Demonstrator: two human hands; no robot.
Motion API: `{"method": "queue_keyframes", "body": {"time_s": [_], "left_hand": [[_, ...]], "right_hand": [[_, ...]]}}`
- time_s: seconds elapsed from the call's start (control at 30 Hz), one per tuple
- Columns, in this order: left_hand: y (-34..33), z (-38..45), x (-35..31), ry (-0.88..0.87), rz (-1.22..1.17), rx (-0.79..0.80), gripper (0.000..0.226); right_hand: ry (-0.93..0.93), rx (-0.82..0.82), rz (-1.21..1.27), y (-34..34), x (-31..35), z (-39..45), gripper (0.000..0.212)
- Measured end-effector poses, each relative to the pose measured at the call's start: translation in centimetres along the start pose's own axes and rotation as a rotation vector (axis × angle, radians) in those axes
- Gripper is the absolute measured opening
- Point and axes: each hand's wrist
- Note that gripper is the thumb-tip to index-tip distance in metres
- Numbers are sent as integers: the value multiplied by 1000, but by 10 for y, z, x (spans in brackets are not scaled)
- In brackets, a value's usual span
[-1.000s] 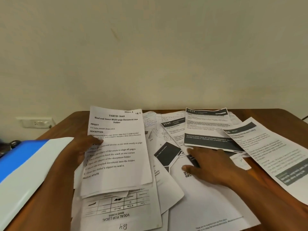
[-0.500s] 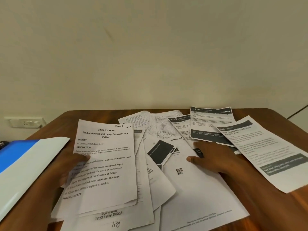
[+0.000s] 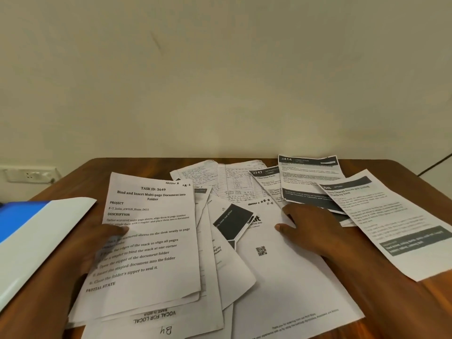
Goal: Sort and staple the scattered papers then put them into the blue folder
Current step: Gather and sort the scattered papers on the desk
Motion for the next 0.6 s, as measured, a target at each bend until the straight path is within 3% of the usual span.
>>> {"method": "queue_keyframes", "body": {"time_s": [0.13, 0.33, 0.47, 0.6], "left_hand": [[0, 0, 0, 1, -16, -7, 25], [3, 6, 3, 43, -39, 1, 31], [3, 6, 3, 38, -59, 7, 33], [8, 7, 4, 52, -117, 10, 42]], "right_hand": [[87, -66, 187, 3, 46, -12, 57], [81, 67, 690, -14, 95, -27, 65], [40, 93, 790, -29, 106, -31, 71], [19, 59, 831, -28, 99, -27, 60]]}}
Point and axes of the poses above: each hand's wrist, its own z-axis towards the middle knuckle, its own y-axis out of the back of the hand, x = y × z, and after that the axes turned 3 degrees about y, right-handed
